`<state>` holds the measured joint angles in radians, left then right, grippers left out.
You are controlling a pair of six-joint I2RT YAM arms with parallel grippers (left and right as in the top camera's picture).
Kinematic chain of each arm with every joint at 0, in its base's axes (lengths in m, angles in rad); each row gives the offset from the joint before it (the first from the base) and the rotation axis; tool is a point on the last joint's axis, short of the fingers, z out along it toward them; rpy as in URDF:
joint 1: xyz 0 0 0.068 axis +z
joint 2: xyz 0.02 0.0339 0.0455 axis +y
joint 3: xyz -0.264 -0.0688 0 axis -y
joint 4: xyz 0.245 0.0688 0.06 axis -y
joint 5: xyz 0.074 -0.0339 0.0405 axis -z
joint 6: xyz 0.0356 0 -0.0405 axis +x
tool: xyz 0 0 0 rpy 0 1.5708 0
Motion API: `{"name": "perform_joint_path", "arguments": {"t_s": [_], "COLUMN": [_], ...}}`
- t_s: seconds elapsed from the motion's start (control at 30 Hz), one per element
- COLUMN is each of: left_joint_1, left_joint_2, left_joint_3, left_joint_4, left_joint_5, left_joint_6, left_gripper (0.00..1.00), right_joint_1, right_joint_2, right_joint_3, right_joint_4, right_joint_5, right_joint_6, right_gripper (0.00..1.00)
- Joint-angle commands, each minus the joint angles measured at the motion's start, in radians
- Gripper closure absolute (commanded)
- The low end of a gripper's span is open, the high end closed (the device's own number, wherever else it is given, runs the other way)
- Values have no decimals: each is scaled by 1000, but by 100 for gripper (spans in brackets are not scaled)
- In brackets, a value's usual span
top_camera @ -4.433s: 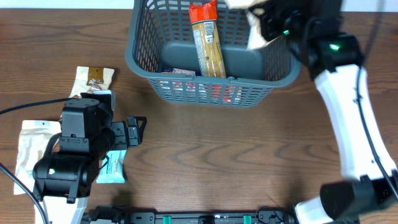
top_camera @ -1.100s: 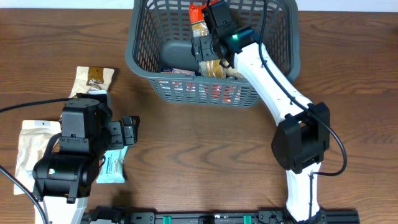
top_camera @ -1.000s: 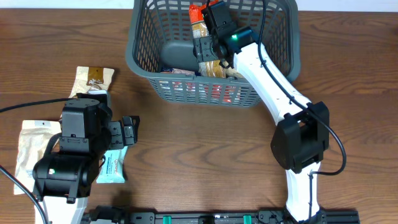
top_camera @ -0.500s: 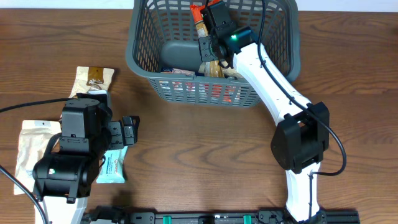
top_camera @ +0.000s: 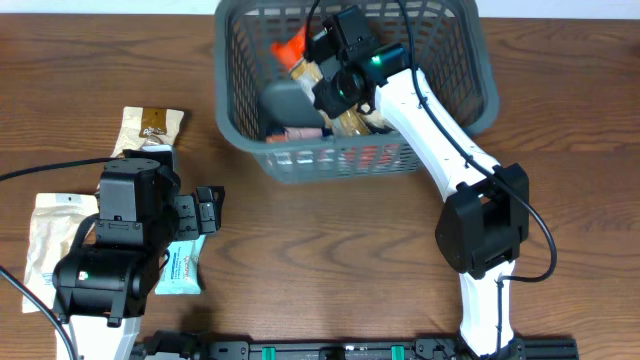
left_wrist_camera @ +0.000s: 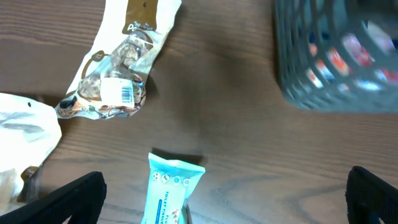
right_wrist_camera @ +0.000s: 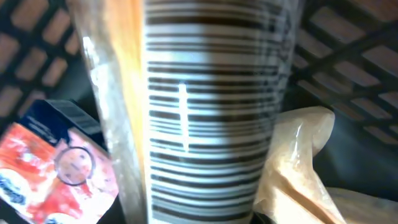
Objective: Pack container
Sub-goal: 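Push the right gripper down inside the basket to settle items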
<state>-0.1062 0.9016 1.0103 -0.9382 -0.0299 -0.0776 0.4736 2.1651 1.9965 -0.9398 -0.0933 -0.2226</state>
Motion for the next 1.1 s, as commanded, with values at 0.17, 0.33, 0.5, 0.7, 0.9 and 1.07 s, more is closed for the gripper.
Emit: {"name": "perform_joint_path", "arguments": {"t_s": [0.17, 0.33, 0.5, 0.7, 0.9, 1.07], "left_joint_1": [5, 5, 5, 5, 5, 5], "left_joint_2": [-1, -1, -1, -1, -1, -1], "left_joint_3": [19, 19, 19, 19, 19, 19], "left_joint_4": [15, 19, 19, 19, 19, 19], "left_joint_5": [-5, -5, -5, -5, -5, -5], "left_joint_6": [6, 6, 6, 6, 6, 6], "left_gripper": [1, 1, 1, 1, 1, 1], "right_joint_1": [-8, -7, -7, -8, -7, -8], "right_joint_2": [-28, -29, -36, -61, -85, -86], "right_joint_3": [5, 12, 52, 81, 81, 81], "right_joint_4": [-14, 5, -10, -40, -110, -189], "right_joint_5": [-5, -6, -83, -211, -263, -263], "right_joint_6": [-206, -233, -322, -433, -549, -615], "right_gripper": [99, 99, 99, 99, 99, 99]}}
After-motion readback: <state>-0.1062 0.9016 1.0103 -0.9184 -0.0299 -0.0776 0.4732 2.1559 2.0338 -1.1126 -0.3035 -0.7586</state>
